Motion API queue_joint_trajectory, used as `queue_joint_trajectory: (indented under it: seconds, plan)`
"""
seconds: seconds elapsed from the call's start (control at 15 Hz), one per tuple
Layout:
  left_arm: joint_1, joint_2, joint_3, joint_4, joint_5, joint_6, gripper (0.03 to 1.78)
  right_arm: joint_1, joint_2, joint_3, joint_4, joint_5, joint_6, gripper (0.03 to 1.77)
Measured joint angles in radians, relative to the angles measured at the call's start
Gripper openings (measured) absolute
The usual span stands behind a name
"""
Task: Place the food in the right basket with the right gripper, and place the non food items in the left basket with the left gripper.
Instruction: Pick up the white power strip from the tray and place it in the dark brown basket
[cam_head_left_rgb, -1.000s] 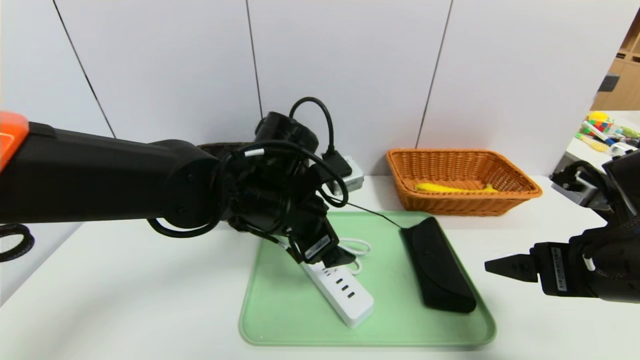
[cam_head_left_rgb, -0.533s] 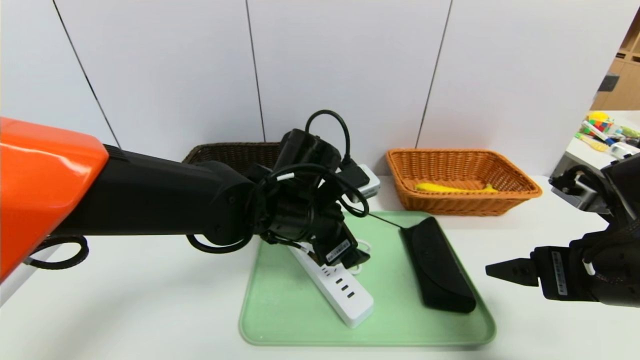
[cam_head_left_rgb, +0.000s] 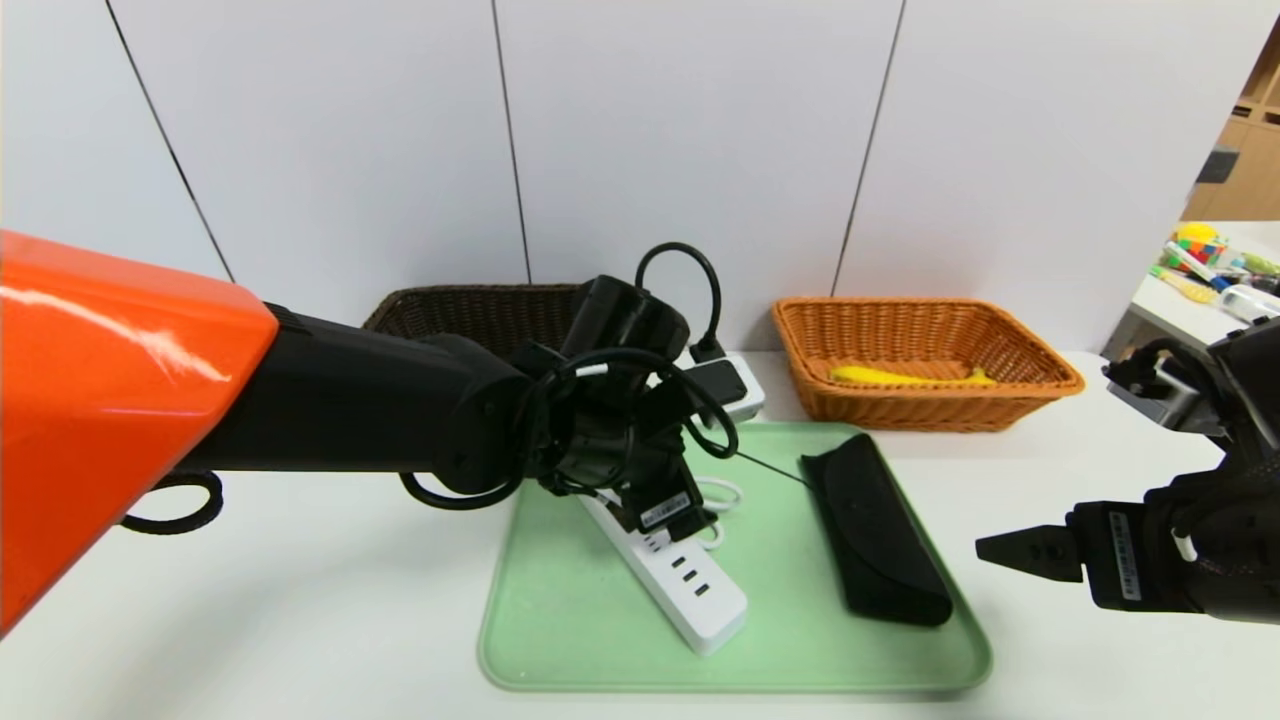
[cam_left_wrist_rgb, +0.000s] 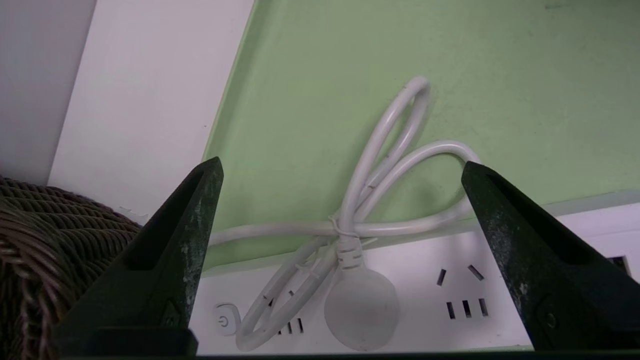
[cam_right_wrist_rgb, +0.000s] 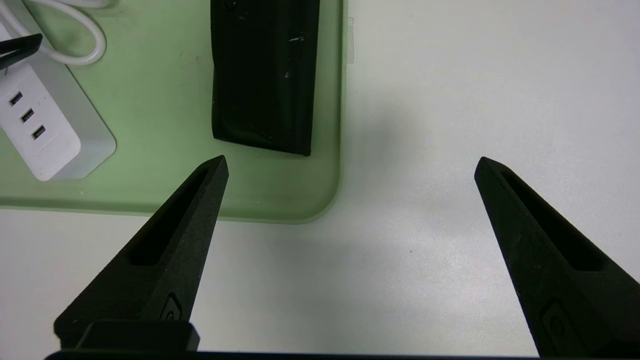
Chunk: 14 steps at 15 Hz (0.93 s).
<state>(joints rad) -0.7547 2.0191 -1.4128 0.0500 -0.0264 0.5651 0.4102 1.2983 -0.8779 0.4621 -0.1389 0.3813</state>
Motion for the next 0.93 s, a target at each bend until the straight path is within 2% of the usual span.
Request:
queue_joint_trajectory:
  seconds: [0.33, 0.53, 0.8, 0.87, 0.93]
  plan:
    - [0.0, -0.032, -0.013, 0.022, 0.002, -0.047, 1.69, -0.001, -0.001, 0.002, 0.0, 0.004, 0.0, 1.7]
    - [0.009, -0.076, -0.033, 0.148, -0.027, -0.095, 1.69, 0.001, 0.0, 0.001, -0.003, 0.013, 0.0, 1.7]
    - [0.064, -0.127, -0.07, 0.352, -0.246, -0.099, 1.69, 0.0, 0.004, 0.029, -0.084, 0.021, 0.0, 1.7]
    - [0.078, -0.135, -0.076, 0.374, -0.291, -0.097, 1.69, 0.0, 0.004, 0.034, -0.086, 0.023, 0.0, 1.7]
    - [0.085, -0.138, -0.079, 0.375, -0.309, -0.092, 1.69, 0.0, 0.004, 0.037, -0.087, 0.023, 0.0, 1.7]
